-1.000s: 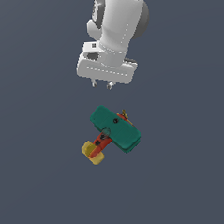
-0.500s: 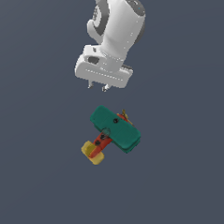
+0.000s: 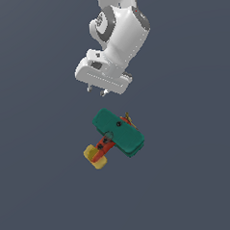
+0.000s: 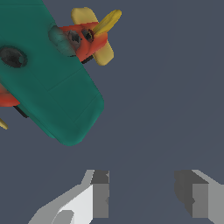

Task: Pick up the object and move it to a goal position.

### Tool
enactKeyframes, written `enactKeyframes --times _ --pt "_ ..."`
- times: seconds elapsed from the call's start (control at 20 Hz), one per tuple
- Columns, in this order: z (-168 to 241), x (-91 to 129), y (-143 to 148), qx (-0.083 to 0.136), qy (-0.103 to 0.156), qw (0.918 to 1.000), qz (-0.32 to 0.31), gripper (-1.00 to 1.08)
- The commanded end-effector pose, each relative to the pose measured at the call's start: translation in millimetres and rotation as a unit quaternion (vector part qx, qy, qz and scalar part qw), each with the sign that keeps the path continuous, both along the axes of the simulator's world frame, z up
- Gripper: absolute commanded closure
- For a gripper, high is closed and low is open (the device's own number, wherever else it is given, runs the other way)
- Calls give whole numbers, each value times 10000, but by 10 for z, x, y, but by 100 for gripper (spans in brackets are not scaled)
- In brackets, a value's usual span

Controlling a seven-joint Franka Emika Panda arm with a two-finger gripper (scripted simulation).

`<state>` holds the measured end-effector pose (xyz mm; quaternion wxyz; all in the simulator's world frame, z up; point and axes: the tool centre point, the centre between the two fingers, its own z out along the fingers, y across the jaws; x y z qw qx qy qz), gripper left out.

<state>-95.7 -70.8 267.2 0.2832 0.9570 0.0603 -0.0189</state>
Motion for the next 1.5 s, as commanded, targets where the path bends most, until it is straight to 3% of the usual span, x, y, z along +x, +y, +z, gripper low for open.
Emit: enactKeyframes --times 0.0,0.7,1.45 --pt "-27 -13 -43 -150 0 9999 37 -20" --pt "-159 -66 -253 -930 -39 9952 298 -20" --pt "-278 -94 -423 -1674 -158 9834 685 -20"
